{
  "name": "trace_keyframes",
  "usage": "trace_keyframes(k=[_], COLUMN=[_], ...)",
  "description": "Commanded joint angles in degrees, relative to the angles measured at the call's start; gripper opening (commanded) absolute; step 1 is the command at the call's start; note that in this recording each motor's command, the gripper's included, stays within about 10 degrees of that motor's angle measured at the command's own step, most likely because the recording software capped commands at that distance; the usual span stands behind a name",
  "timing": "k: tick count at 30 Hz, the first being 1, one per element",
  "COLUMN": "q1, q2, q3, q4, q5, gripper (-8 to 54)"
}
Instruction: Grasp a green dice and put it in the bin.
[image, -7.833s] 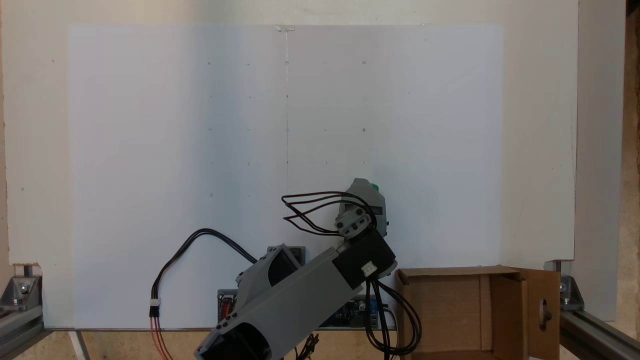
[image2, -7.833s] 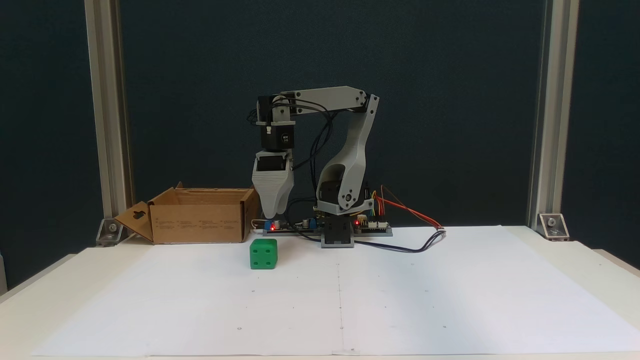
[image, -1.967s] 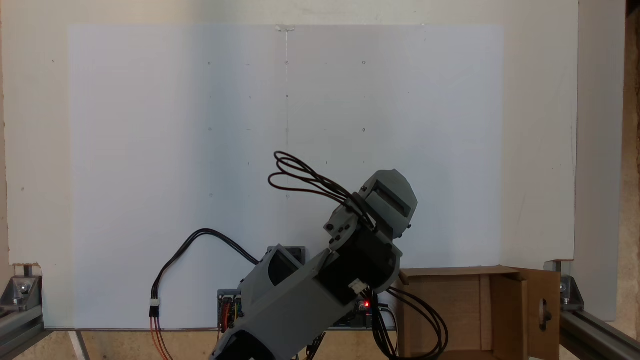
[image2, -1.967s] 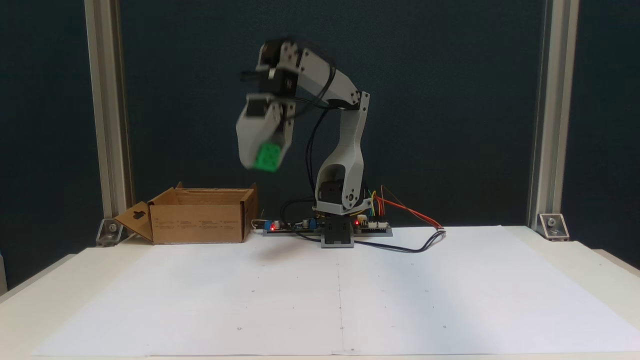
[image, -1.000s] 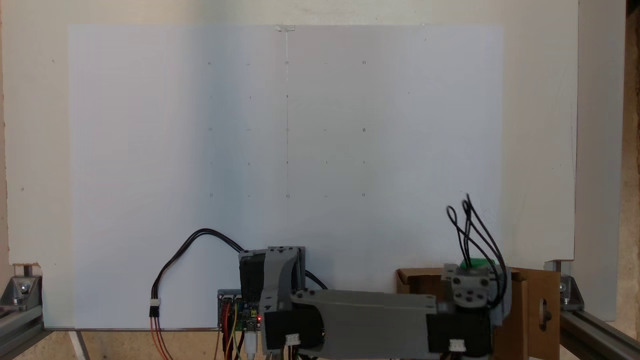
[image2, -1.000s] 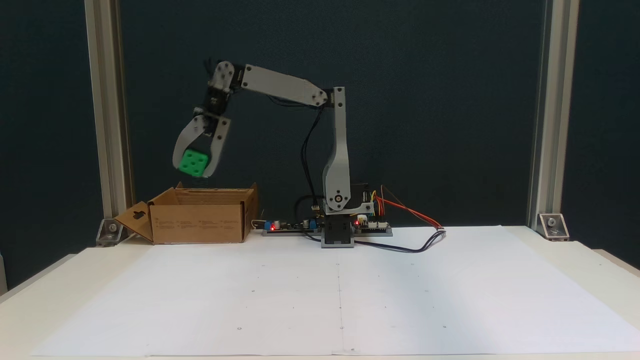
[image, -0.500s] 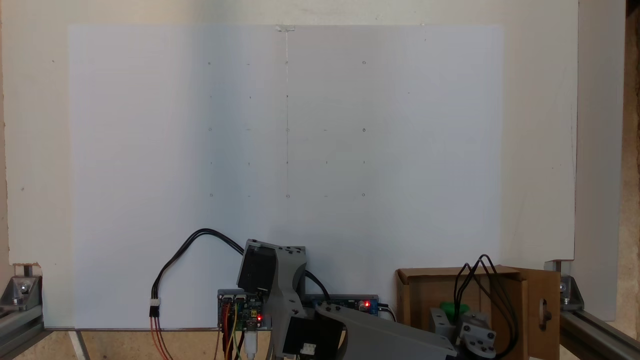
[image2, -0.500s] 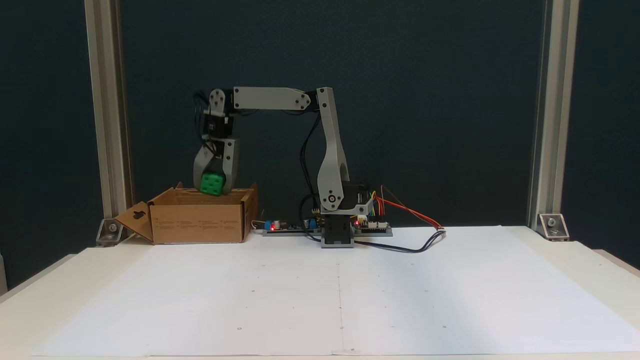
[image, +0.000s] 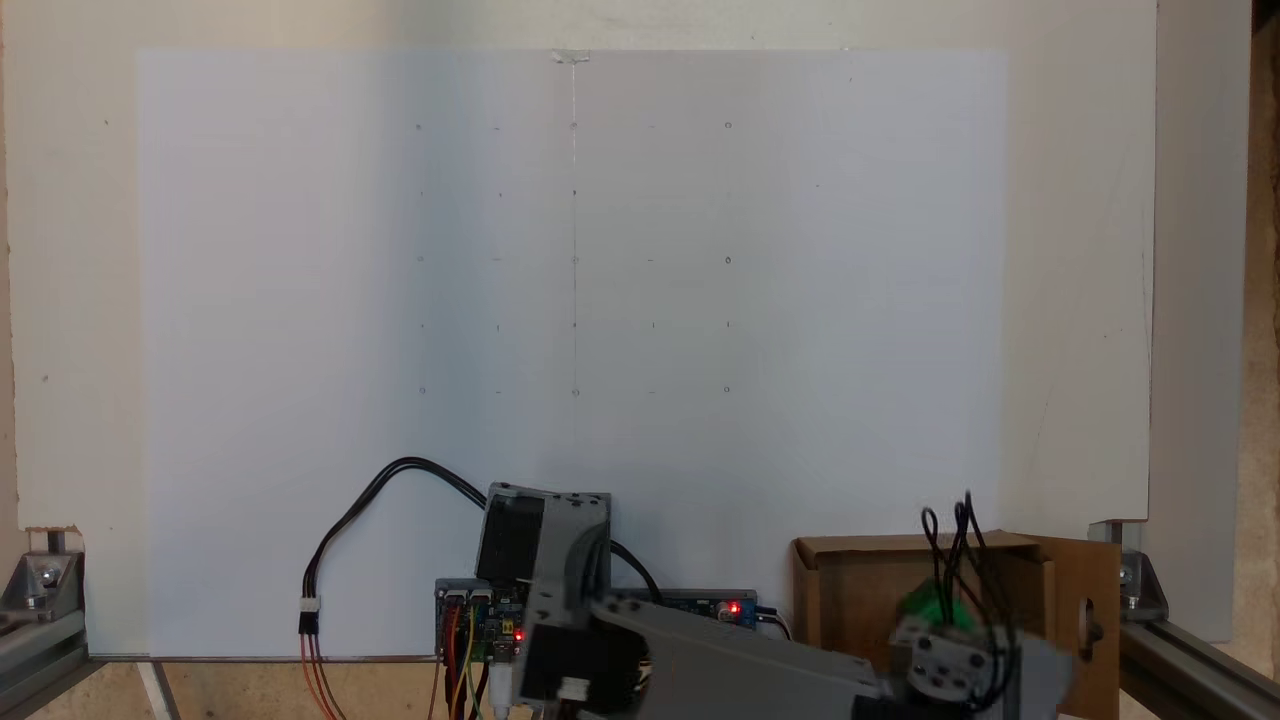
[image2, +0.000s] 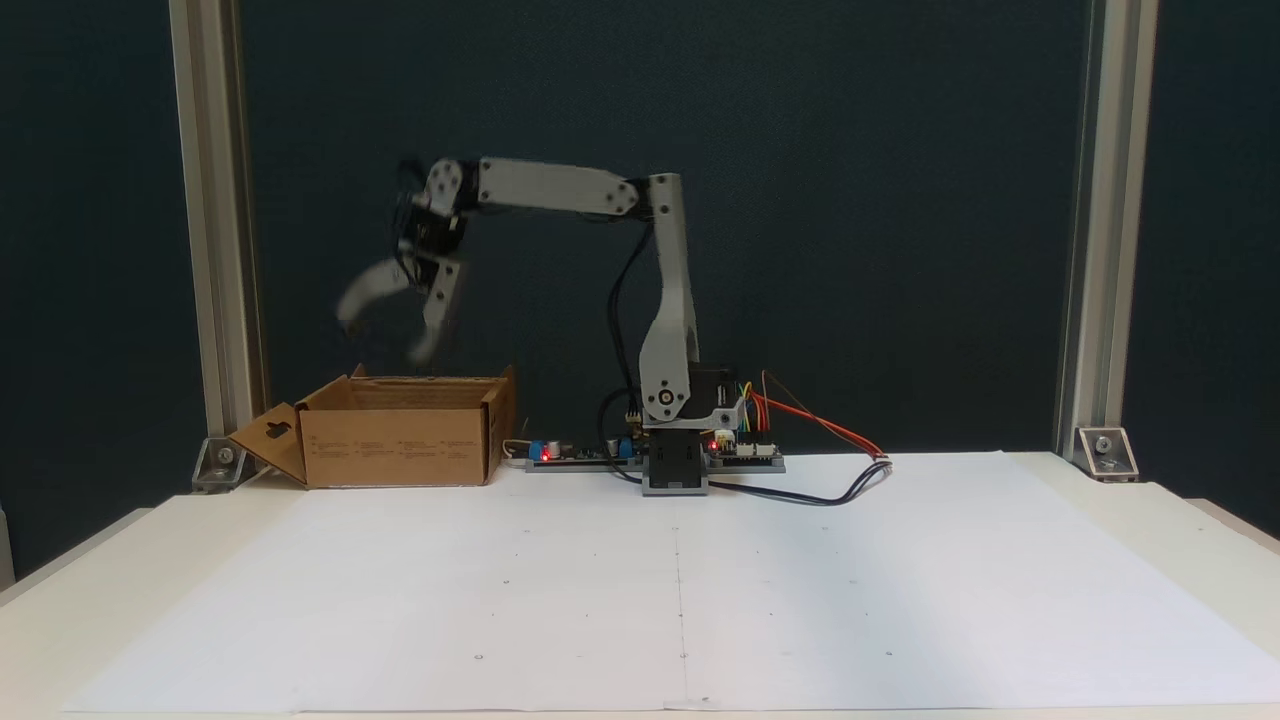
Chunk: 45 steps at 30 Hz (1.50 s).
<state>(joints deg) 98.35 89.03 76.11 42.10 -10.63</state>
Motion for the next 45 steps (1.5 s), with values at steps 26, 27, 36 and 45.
trace_keyframes(k=[26, 27, 36, 45], q1=[-109.2, -110.7, -107.8, -99.7], q2=[35.9, 36.7, 46.0, 46.8], q3=[15.6, 17.7, 42.4, 61.4], q4=[-13.5, -15.4, -37.9, -59.9], q5=[11.2, 11.2, 11.2, 10.5], gripper=[44.3, 44.3, 45.2, 44.0])
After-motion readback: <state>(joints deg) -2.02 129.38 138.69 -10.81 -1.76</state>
